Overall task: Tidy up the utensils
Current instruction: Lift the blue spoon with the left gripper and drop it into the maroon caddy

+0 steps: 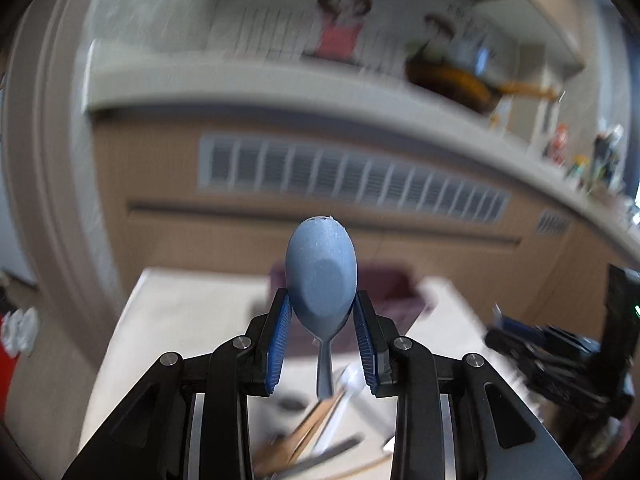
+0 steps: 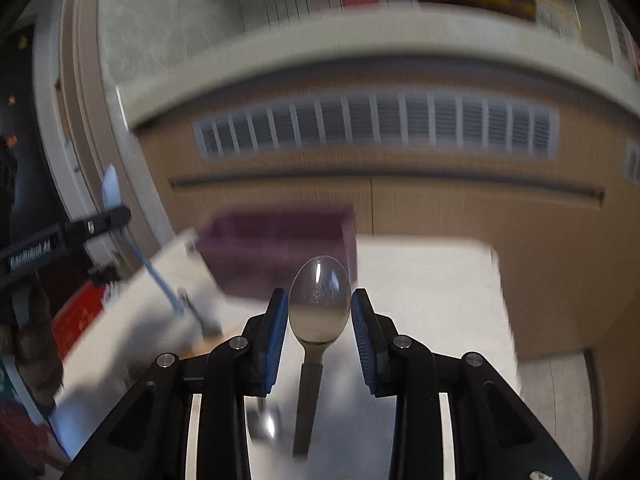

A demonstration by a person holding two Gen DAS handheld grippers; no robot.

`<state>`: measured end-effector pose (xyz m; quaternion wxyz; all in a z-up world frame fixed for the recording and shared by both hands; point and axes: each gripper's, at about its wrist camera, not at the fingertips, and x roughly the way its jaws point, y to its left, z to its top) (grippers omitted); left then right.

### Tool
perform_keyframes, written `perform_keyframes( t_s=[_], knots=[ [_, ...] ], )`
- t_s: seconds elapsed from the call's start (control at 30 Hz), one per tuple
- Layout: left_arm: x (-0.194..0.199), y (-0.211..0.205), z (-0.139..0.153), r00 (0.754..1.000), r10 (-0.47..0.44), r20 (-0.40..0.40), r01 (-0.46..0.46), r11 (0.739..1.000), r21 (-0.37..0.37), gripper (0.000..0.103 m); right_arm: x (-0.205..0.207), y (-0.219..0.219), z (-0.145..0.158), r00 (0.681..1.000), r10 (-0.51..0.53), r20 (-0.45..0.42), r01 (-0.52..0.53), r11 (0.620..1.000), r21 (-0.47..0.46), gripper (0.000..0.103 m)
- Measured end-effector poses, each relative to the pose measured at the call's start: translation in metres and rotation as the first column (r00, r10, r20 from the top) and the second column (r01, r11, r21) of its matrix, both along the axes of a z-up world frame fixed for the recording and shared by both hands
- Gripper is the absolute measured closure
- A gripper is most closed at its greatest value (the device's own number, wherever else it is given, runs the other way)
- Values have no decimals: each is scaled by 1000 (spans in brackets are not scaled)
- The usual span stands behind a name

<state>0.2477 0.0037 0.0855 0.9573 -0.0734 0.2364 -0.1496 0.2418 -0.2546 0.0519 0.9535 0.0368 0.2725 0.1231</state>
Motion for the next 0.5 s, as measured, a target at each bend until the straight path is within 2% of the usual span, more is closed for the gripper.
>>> perform_keyframes(
  t_s=[0.1, 0.2, 0.33, 0.5],
  knots=[
    [16, -4, 47, 997, -35, 68, 37, 999, -31, 70, 22, 6, 68, 980, -15, 199, 14, 1000, 9, 73],
    [38, -5, 73, 991, -38, 129, 42, 999, -29, 70, 45, 13, 102, 963, -23, 270, 20, 1000, 12, 73],
    [70, -5, 70, 988, -34, 150, 42, 998, -47, 70, 70, 22, 107, 963, -14, 270, 18, 1000, -11, 73],
    [106, -11, 19, 996, -31, 88, 35, 998, -43, 70, 90, 25, 68, 983, -9, 181, 19, 998, -52, 73]
  ],
)
